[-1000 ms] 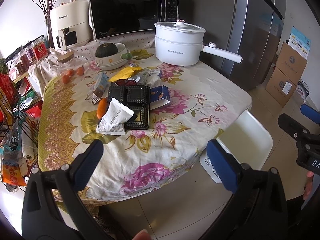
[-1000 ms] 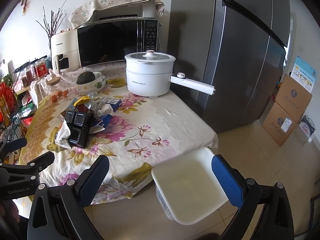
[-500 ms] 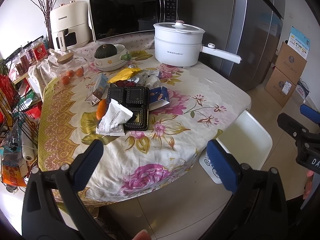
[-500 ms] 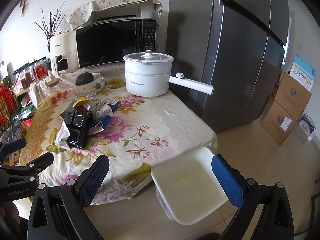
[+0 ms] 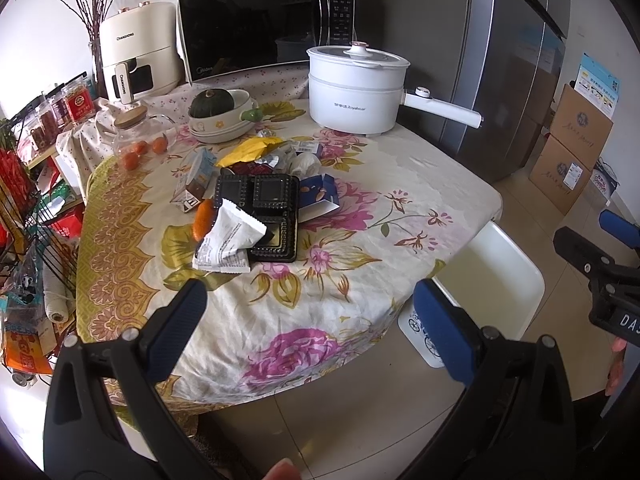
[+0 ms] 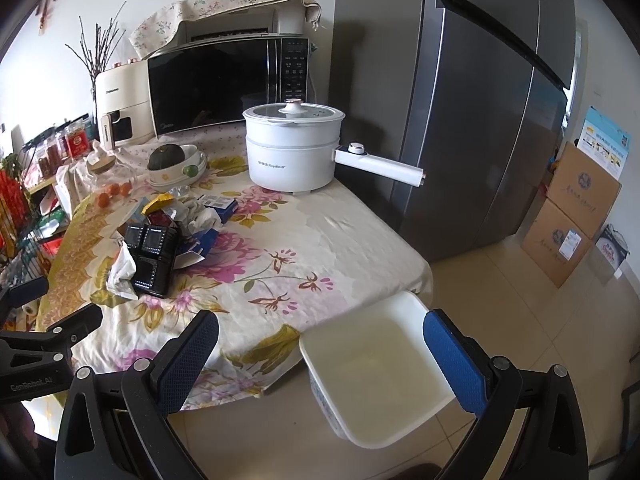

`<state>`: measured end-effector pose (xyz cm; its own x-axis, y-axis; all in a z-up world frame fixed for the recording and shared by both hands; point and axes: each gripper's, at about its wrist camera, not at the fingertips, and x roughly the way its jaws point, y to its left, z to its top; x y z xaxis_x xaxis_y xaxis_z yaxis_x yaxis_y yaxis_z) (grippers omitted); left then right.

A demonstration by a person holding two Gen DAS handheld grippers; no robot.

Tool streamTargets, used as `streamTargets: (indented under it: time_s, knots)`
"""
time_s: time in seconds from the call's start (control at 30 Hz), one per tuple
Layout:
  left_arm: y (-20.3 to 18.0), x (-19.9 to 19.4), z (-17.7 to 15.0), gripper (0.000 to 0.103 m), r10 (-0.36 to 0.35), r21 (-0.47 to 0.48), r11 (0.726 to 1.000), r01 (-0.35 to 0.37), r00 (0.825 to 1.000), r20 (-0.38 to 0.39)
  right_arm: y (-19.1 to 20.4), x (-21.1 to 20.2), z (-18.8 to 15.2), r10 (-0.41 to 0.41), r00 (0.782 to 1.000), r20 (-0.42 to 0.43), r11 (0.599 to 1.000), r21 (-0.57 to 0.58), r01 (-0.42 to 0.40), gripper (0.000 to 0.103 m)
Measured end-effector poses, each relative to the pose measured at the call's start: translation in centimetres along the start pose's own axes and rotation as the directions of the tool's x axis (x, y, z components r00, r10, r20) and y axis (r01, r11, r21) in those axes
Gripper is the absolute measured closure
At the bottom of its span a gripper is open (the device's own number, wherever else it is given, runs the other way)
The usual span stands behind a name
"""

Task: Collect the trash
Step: 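Reach the left tool to the white receipt paper and grasp it, then grasp the black plastic tray with the right tool while the left tool holds the paper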

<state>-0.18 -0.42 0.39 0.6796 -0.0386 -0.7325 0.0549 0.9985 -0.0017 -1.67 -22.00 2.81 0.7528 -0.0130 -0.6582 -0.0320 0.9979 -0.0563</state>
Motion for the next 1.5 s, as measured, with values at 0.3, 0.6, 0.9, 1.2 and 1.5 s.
streamTargets:
  time_s: [0.3, 0.6, 0.9, 1.2, 1.5]
  knots:
    - [1.5, -0.2, 2.3, 0.000, 0.031, 0.033, 0.999, -0.031, 1.000, -0.003, 1.3, -0.9, 4.0, 0.049, 0.999, 0.016, 0.998, -0.047, -0.048, 0.000]
    - [6.5, 5.8, 4.7, 0.000, 0.003, 0.066, 0.998, 0.011, 0.978, -0.206, 2.9, 5.3, 6.7, 0.223, 0.969, -0.110, 0.975, 0.010, -0.223, 0.000]
    - [10.0, 14.6, 3.6, 0.006, -0.083, -0.081, 0.995, 0.058, 0.930, -0.358, 1.3, 10.8, 5.1, 0.190, 0.948, -0.257, 0.981, 0.074, -0.177, 0.000]
    - [9.0, 17.1, 3.4, 0.007, -0.053, -0.054, 0.998, 0.036, 0.933, -0.356, 1.7, 11.8, 4.2, 0.146, 0.946, -0.290, 0.989, 0.026, -0.145, 0.000]
    - [10.5, 17.0, 2.9, 0.041, -0.068, -0.077, 0.996, 0.044, 0.935, -0.349, 2.4, 12.9, 3.5, 0.116, 0.942, -0.316, 0.993, 0.028, -0.113, 0.000]
